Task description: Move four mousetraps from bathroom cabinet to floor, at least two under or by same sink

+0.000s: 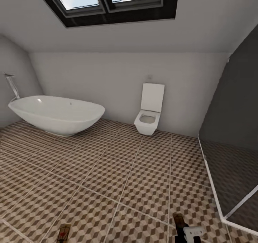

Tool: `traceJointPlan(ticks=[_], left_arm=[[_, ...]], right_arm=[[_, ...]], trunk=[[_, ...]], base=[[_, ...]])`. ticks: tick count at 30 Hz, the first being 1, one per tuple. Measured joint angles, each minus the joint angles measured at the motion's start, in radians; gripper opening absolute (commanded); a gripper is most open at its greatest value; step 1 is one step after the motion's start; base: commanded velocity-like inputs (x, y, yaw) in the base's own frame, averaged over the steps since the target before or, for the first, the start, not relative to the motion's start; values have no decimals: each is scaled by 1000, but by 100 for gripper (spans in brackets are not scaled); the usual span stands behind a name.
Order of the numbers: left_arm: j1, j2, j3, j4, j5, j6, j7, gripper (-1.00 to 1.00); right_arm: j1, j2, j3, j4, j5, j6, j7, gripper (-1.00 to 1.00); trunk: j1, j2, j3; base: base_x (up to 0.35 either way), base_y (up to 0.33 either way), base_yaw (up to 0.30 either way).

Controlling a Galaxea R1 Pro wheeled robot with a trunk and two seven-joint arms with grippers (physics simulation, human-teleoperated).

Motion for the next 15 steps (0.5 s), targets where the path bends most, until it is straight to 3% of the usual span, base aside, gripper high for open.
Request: traceJointPlan(ticks=[15], left_arm=[[0, 0, 1, 0, 0, 0, 0, -100]], right_arm=[[0, 0, 0, 0, 0, 0, 0, -100]], trunk=[[0, 0, 0]], base=[[332, 0, 284]])
